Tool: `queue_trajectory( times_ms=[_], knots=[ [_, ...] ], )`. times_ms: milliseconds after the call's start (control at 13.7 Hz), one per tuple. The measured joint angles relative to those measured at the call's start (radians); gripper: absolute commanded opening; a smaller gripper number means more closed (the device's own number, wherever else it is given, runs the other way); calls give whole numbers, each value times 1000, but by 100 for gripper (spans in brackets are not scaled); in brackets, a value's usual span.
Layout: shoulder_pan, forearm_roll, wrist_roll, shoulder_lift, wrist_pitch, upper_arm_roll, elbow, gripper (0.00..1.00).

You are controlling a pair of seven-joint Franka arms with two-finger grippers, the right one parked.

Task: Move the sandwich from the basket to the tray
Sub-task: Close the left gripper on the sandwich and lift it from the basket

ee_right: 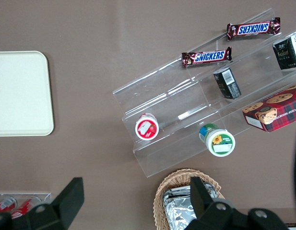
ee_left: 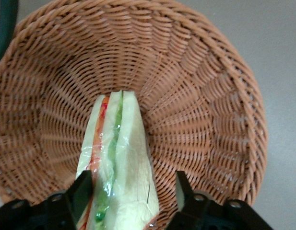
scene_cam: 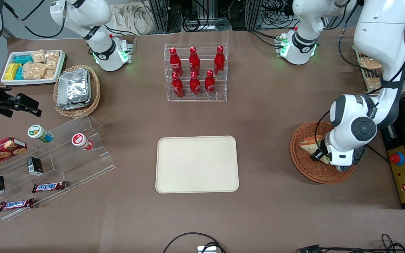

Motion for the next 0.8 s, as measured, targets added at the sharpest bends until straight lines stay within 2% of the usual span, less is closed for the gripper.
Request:
queue_trajectory(
  times_ms=[293,659,732,805],
  knots=[
    [-5,2,2,-6,-127,-6,63,98],
    [-1,3,0,28,-143,-1,31,96],
    [-1,3,-2,41,-143,-1,30,89],
    [-1,1,-6,54,-142,-1,30,65]
  ],
)
